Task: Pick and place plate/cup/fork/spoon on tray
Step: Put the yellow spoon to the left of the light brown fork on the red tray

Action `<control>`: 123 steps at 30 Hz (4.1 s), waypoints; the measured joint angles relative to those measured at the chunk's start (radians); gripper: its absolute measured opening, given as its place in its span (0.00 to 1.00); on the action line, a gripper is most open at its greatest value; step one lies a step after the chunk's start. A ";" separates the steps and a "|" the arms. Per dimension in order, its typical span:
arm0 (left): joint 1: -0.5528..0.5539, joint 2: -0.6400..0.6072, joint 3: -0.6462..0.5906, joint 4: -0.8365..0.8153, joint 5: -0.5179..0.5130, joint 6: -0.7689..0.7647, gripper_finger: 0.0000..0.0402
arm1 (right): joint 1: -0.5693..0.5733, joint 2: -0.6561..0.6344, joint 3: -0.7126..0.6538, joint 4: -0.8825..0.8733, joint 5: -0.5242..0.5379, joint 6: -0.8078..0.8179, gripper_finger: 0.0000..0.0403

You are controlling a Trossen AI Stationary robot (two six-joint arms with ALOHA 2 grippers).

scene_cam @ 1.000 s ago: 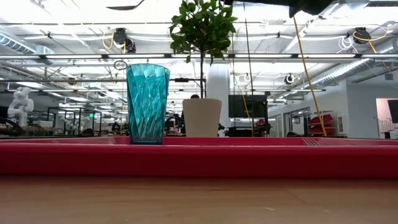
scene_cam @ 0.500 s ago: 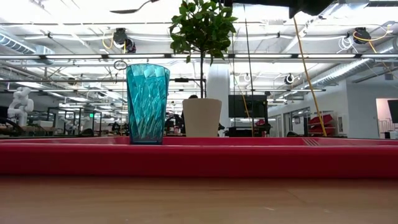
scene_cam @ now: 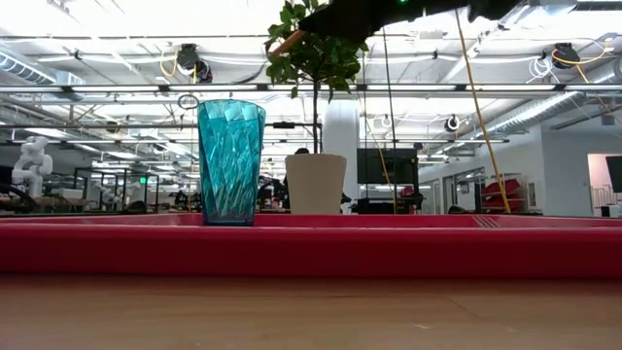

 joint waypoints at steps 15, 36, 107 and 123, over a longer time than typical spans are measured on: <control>-0.029 -0.143 0.000 0.096 -0.270 -0.161 0.30 | 0.229 -0.228 0.001 -0.704 0.586 0.621 0.14; 0.086 -0.572 -0.686 1.133 0.450 0.361 0.30 | 0.408 -0.127 0.000 -1.248 0.507 1.565 0.14; 0.092 -0.724 -1.205 1.854 0.517 0.332 0.30 | 0.459 0.217 0.000 -1.139 0.142 1.251 0.32; 0.092 -0.724 -1.205 1.835 0.491 0.353 0.30 | 0.154 -0.012 0.072 -1.188 -0.162 1.248 0.36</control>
